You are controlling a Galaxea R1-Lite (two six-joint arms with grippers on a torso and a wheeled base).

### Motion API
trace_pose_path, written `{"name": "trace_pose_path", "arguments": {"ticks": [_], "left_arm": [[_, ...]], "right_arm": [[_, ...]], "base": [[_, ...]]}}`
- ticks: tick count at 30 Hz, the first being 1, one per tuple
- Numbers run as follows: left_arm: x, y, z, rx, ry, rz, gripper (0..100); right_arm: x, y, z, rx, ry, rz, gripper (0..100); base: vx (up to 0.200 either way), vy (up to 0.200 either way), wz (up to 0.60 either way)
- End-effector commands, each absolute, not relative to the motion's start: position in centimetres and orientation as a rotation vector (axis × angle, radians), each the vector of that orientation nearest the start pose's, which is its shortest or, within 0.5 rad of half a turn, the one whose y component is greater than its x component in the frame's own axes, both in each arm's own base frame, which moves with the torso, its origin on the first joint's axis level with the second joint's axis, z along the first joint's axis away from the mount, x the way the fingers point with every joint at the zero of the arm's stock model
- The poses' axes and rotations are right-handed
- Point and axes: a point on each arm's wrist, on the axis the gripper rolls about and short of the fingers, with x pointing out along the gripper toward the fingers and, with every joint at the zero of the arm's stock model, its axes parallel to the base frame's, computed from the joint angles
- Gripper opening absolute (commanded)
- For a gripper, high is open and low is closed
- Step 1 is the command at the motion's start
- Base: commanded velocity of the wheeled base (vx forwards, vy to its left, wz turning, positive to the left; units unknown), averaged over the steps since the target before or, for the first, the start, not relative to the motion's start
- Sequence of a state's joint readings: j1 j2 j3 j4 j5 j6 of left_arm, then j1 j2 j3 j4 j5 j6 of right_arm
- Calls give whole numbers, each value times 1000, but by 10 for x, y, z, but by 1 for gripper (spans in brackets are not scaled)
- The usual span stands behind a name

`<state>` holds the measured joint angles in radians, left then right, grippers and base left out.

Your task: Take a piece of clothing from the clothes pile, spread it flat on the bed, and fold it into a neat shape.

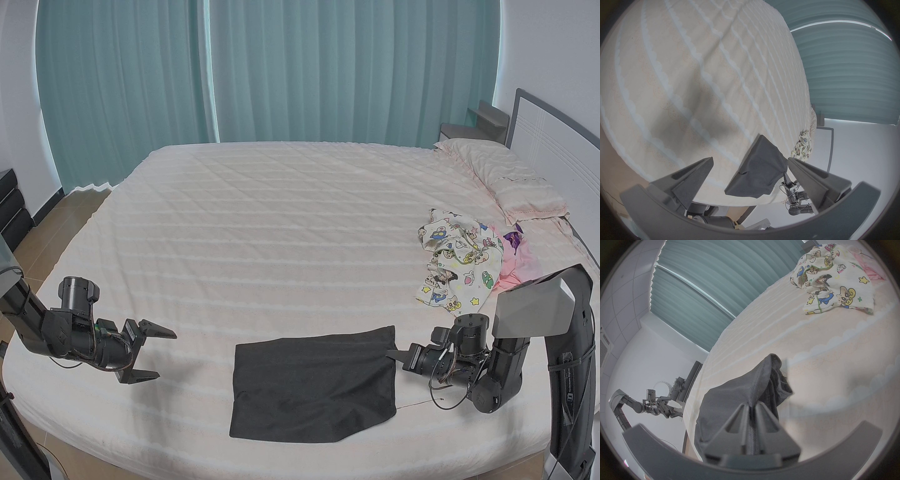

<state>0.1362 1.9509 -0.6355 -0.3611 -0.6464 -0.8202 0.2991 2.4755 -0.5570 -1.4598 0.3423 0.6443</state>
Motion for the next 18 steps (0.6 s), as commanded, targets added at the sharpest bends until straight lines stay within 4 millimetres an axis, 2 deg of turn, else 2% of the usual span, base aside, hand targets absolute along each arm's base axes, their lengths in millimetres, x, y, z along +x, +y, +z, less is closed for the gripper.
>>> {"name": "trace_pose_path", "arguments": {"ticks": [1, 4, 7, 12, 15, 18], "left_arm": [[284, 23, 47, -1103, 1064, -66, 100], [284, 16, 45, -1074, 1074, -50, 100], [286, -5, 41, -987, 1089, -12, 100], [282, -58, 39, -842, 1103, -115, 100], [288, -84, 29, -747, 1062, -103, 100], [293, -98, 10, -629, 1031, -83, 100]], "right_arm": [[320, 105, -52, 622, 662, 449, 100], [318, 104, -52, 621, 666, 443, 100], [310, 101, -50, 619, 678, 435, 100], [296, 106, -52, 591, 709, 455, 100], [288, 113, -56, 570, 741, 475, 100], [285, 117, -59, 559, 755, 487, 100]], "base": [[0, 0, 0], [0, 0, 0], [0, 0, 0], [0, 0, 0], [0, 0, 0], [0, 0, 0]]}}
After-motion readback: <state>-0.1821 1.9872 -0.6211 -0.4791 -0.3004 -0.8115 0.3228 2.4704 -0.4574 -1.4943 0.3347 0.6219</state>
